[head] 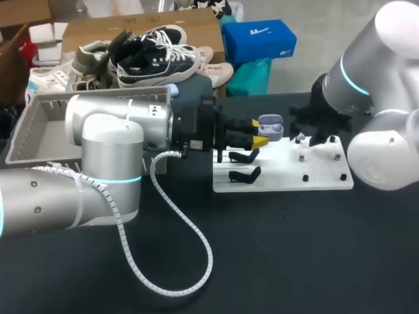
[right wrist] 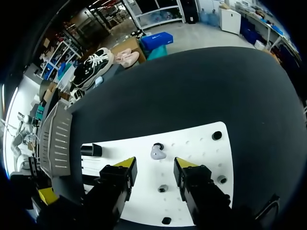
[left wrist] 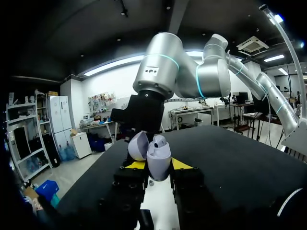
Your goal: Pick up each earbud case from the left stands, insert the matching earbuds, close the lid, and place the case in the box.
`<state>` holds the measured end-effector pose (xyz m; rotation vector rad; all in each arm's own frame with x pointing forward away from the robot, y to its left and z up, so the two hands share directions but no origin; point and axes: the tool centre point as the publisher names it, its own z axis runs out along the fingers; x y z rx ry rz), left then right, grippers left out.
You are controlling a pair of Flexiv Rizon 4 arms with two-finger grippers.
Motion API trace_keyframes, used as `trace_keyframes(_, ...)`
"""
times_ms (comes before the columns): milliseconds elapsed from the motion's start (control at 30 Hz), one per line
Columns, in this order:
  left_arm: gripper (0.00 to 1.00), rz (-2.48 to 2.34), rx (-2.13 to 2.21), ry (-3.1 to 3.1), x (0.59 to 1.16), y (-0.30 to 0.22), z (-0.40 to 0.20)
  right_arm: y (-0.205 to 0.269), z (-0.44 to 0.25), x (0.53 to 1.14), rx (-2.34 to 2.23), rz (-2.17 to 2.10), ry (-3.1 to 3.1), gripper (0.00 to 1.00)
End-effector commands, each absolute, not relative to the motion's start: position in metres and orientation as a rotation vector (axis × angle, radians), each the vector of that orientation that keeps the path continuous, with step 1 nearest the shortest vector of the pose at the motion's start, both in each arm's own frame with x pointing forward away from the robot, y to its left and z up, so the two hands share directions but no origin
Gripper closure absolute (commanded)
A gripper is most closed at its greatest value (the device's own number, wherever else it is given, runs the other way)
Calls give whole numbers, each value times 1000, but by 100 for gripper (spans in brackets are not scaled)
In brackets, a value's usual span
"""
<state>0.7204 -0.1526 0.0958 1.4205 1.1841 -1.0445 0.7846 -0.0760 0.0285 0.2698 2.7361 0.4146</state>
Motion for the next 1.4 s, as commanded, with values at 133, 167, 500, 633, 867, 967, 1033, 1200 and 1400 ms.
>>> trace_keyframes(133, 100, -1046, 1421, 1182, 721, -153, 95, -76, 27, 789, 274, 412, 2738, 55)
trace_keyframes(167, 100, -1046, 1421, 1182, 721, -153, 95, -76, 27, 790, 274, 411, 2739, 55)
trace_keyframes(500, 100, -1046, 1421, 1182, 721, -153, 95, -75, 25, 791, 277, 406, 2745, 62)
trace_keyframes(633, 100, -1046, 1421, 1182, 721, -153, 95, -75, 24, 792, 283, 406, 2746, 63)
trace_keyframes(867, 100, -1046, 1421, 1182, 721, -153, 95, -75, 24, 793, 291, 401, 2749, 68)
trace_keyframes(967, 100, -1046, 1421, 1182, 721, -153, 95, -75, 23, 794, 293, 402, 2750, 69)
trace_keyframes(1033, 100, -1046, 1421, 1182, 721, -153, 95, -75, 23, 794, 293, 400, 2751, 71)
trace_keyframes(1200, 100, -1046, 1421, 1182, 721, -153, 95, -76, 23, 795, 298, 398, 2753, 73)
trace_keyframes(1400, 100, -1046, 1421, 1182, 721, -153, 95, -76, 23, 795, 306, 402, 2751, 76)
